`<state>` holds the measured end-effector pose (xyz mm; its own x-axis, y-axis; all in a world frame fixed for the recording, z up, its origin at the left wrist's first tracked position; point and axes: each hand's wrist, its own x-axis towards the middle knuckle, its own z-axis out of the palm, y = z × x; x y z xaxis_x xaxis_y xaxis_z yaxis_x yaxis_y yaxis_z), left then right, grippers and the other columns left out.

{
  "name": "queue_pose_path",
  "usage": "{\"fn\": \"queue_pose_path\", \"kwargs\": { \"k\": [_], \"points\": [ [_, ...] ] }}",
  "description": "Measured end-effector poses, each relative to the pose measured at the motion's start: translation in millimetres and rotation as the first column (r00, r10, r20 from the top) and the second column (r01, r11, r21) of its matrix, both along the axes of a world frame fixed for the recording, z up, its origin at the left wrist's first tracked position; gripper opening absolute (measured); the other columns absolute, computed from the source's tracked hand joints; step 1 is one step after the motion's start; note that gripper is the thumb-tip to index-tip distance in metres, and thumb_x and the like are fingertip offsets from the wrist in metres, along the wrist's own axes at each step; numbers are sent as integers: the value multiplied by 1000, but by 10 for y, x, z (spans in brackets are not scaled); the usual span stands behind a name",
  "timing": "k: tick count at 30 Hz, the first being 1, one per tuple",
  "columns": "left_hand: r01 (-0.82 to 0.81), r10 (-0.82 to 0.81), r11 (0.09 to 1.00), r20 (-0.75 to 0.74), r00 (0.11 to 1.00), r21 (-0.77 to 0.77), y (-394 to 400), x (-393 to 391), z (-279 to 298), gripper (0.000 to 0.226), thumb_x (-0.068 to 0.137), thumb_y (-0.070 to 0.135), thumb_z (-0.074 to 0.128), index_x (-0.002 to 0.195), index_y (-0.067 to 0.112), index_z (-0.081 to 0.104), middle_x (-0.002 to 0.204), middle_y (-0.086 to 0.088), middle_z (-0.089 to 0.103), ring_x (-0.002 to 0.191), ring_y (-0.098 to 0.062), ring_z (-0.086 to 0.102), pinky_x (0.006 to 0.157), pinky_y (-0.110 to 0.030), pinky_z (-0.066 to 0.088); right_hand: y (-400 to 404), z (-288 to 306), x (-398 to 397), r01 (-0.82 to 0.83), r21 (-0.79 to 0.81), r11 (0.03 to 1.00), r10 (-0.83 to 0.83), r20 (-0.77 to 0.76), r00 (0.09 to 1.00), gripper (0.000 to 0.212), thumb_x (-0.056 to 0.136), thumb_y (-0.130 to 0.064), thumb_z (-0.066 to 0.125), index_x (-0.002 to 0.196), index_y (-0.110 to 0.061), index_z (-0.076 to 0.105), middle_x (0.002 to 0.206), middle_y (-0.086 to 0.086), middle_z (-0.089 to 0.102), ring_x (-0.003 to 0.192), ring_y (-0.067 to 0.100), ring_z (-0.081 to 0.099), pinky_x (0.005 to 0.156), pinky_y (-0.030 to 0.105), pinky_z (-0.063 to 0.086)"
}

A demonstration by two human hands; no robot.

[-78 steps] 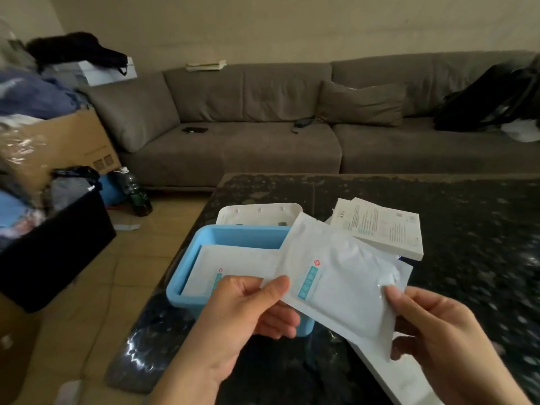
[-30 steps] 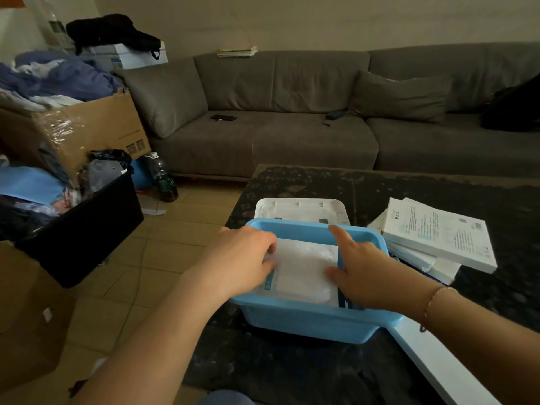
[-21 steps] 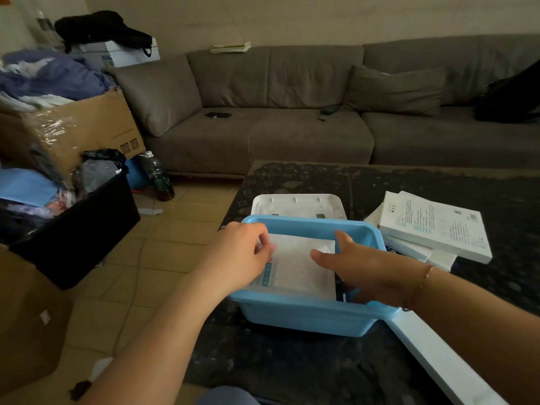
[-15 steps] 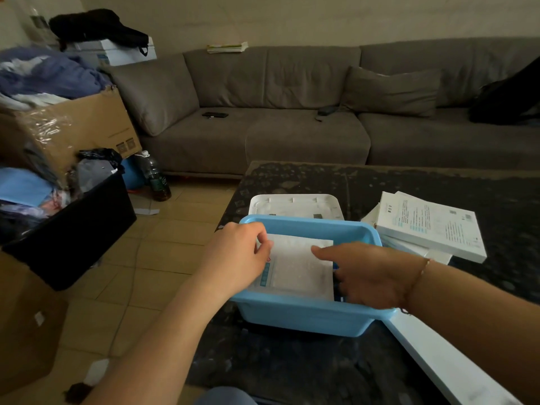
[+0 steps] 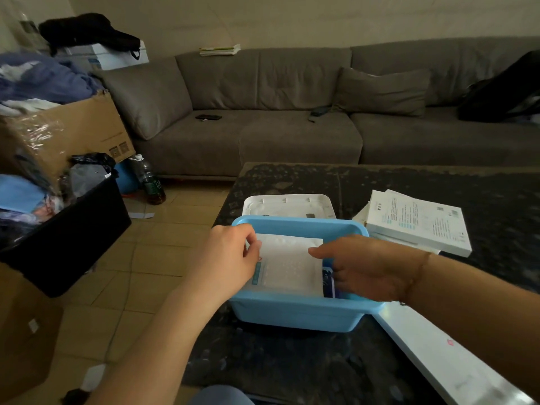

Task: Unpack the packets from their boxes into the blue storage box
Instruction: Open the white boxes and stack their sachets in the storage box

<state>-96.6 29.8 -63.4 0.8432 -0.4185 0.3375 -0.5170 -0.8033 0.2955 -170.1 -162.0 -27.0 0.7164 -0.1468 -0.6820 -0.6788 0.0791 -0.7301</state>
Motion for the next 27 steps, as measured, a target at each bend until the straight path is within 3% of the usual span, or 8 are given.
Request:
{"fn": "queue_pose_path", "kwargs": {
  "k": [2,4,9,13,18,20,23,27],
  "points": [
    [69,-35,990,261,965,-120,-73,-189,42,12,91,28,65,82,22,67,62,15,56,50,-2,48,51,-11,30,-194,93,-162,-3,-86,996,10,91,996,55,91,-17,65,140,-16,41,132,10,54,124,27,52,110,44,41],
    [308,-195,921,404,894,-237,-261,-491,28,15,91,26,64,80,17,69,64,11,59,56,1,49,60,-14,39,-422,192,-392,63,-20,998,-59,156,986,59,83,-17,68,137,-12,46,130,13,60,121,28,57,107,44,45],
    [621,-548,773,356,757,-130,-1012,-1416,-450,32,83,47,67,71,18,64,69,1,60,67,-19,53,64,-31,43,-907,177,-1026,235,65,970,-242,358,902,43,83,-23,61,122,-7,60,110,16,73,103,31,70,101,48,48],
    [597,-602,797,188,776,88,-1486,-1789,-923,56,69,76,54,85,23,60,104,4,62,96,-20,58,82,-36,54,-1148,-40,-1531,342,-60,938,-280,453,846,22,94,-14,54,110,-8,67,96,13,76,89,27,74,86,42,57],
    [564,-574,819,99,813,109,-1695,-1919,-1194,46,70,69,59,93,29,51,111,11,59,105,-16,58,93,-43,53,-1373,-492,-2096,498,-295,815,-291,536,793,13,94,-9,58,98,-11,70,78,6,76,73,19,73,71,34,60],
    [573,-569,819,111,815,-3,-1702,-1934,-1205,29,78,53,64,90,27,58,101,12,63,98,-11,59,92,-36,53,-1417,-705,-2282,524,-404,749,-241,570,785,12,91,-10,63,88,-18,73,73,0,75,68,15,72,73,36,59],
    [539,-517,820,155,842,-193,-1712,-1945,-1185,12,89,32,63,84,22,69,89,11,69,86,-7,62,79,-27,53,-1373,-1090,-2460,495,-670,554,-48,567,822,19,83,-12,73,73,-28,71,68,-19,70,60,0,65,60,17,50],
    [418,-416,841,84,906,-343,-1696,-1967,-1042,22,96,38,50,88,25,65,91,16,68,87,4,60,69,-5,48,-1197,-1332,-2456,386,-845,370,259,493,831,24,73,-19,71,91,-35,72,99,-25,70,63,0,64,52,16,53]
  ]
}}
